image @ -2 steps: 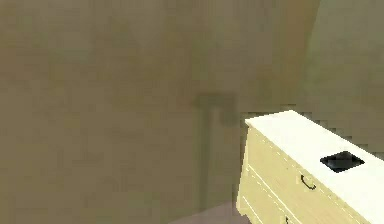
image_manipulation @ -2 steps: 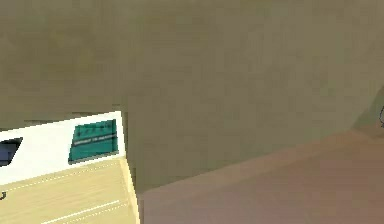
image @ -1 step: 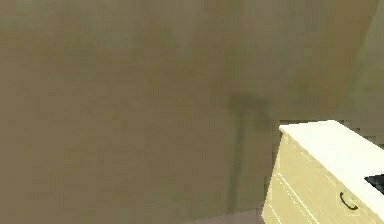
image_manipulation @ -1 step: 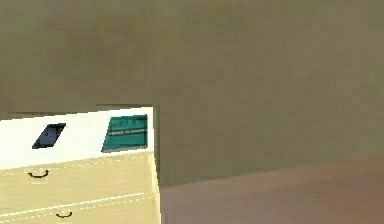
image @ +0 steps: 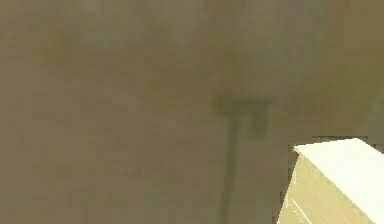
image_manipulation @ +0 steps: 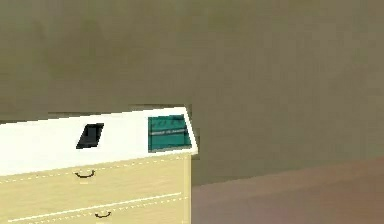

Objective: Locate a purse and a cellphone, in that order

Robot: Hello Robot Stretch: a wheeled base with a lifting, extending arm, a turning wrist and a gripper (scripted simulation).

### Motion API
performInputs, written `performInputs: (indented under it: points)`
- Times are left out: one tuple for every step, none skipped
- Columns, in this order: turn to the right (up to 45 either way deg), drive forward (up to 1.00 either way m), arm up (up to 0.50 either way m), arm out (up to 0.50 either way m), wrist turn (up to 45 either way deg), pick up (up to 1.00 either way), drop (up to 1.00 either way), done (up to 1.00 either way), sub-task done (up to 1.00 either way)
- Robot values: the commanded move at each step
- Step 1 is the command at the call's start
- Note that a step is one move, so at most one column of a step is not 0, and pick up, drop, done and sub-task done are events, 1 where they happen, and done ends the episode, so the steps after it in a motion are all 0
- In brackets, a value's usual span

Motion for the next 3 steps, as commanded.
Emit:
performInputs:
  points:
    - [45.0,0.0,0.0,0.0,0.0,0.0,0.0,0.0,0.0]
    - [15.0,0.0,0.0,0.0,0.0,0.0,0.0,0.0,0.0]
    - [0.0,0.0,0.0,0.0,0.0,0.0,0.0,1.0,0.0]
